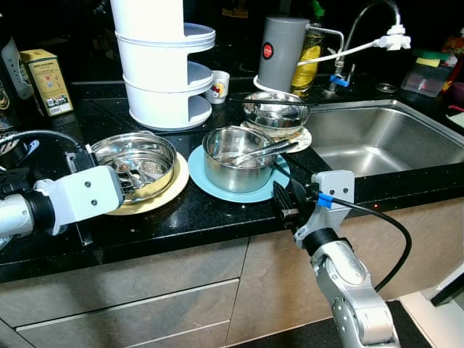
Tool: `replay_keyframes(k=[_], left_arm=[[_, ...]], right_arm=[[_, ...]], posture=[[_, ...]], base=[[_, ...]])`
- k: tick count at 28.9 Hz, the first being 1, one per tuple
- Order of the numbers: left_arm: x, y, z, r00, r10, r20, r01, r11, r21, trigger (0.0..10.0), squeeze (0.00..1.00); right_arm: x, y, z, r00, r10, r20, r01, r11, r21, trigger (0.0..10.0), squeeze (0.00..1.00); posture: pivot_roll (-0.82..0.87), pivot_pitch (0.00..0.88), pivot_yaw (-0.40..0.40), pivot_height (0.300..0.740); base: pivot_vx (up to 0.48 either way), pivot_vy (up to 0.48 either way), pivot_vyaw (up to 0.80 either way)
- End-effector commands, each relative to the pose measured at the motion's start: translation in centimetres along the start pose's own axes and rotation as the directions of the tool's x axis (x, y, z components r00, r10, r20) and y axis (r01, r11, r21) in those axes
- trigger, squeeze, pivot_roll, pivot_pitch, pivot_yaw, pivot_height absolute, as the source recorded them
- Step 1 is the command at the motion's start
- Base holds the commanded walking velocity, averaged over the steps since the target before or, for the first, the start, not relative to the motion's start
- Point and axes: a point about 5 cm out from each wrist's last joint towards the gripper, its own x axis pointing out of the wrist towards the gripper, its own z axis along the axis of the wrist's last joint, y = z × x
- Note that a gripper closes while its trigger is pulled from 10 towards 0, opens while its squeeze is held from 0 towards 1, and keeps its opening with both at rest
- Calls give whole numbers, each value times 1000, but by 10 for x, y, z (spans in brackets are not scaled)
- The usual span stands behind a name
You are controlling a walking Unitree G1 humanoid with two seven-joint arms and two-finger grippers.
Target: Kitchen organization
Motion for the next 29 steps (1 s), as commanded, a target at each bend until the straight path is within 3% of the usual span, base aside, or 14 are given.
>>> replay_keyframes(k=[1, 10, 12, 13, 15, 18, 19, 20, 21, 22, 23, 24, 25, 29], left_arm=[[1, 0, -1, 1000, -11, -9, 11, 1000, 16, 0, 0], [2, 2, 1, 1000, 12, 4, -12, 999, 32, 0, 0], [0, 17, 7, 991, 118, 66, -117, 993, -18, 0, 0], [0, 17, 7, 991, 118, 66, -117, 993, -18, 0, 0], [-7, 41, 17, 969, 212, 124, -204, 976, -76, 0, 0], [-10, 38, 13, 991, 115, 63, -114, 993, -11, 0, 0], [-9, 29, 9, 998, 53, 27, -54, 998, 38, 4941, 0], [-8, 24, 7, 1000, 11, 2, -11, 997, 70, 4941, 0], [-7, 19, 5, 1000, -11, -6, 11, 997, 77, 8902, 0], [-6, 17, 5, 1000, -22, -8, 23, 997, 77, 8902, 0], [-4, 14, 5, 1000, -17, 24, 17, 1000, 10, 10000, 612], [-4, 14, 5, 1000, -17, 24, 17, 1000, 10, 10000, 612], [-4, 14, 4, 999, -15, 34, 16, 1000, -21, 10000, 1000], [-4, 14, 4, 999, -33, 25, 35, 998, -48, 10000, 1000]], right_arm=[[0, -1, 0, 1000, -5, -2, 5, 1000, 5, 10000, 0], [0, -1, 0, 1000, -4, -1, 4, 1000, 5, 10000, 0], [0, -1, 0, 1000, -3, 1, 3, 1000, 5, 10000, 0], [0, -1, 0, 1000, -3, 1, 3, 1000, 5, 10000, 0], [0, -1, 0, 1000, -4, 0, 4, 1000, 6, 10000, 0], [0, -1, -1, 1000, -4, -1, 4, 1000, 9, 10000, 0], [0, 0, -2, 1000, -3, -3, 3, 1000, 10, 10000, 0], [0, 1, -2, 1000, -2, -3, 2, 1000, 11, 10000, 0], [0, 1, -2, 1000, -1, -4, 1, 1000, 12, 10000, 0], [0, 2, -2, 1000, -1, -4, 1, 1000, 13, 10000, 0], [0, 2, -2, 1000, 1, -3, -1, 1000, 14, 10000, 0], [0, 2, -2, 1000, 1, -3, -1, 1000, 14, 10000, 0], [0, 2, -2, 1000, 1, -3, -1, 1000, 14, 10000, 0], [0, 2, -2, 1000, -1, -5, 1, 1000, 13, 10000, 0]], posture=[[-16, 93, -57, 740], [-14, 86, -58, 740], [-15, 86, -59, 740], [-15, 86, -59, 740], [-14, 87, -59, 740], [-14, 87, -59, 740], [-4, 93, -58, 740], [-4, 93, -58, 740], [-7, 96, -56, 740], [-7, 96, -56, 740], [-8, 97, -56, 740], [-8, 97, -56, 740], [-11, 99, -52, 740], [-11, 99, -52, 740]], base=[[0, 0, 0], [0, 0, 0], [0, 0, 0], [0, 0, 0], [0, 0, 0], [0, 0, 0], [0, 0, 0], [0, 0, 0], [0, 0, 0], [0, 0, 0], [0, 0, 0], [0, 0, 0], [0, 0, 0], [0, 0, 0]])
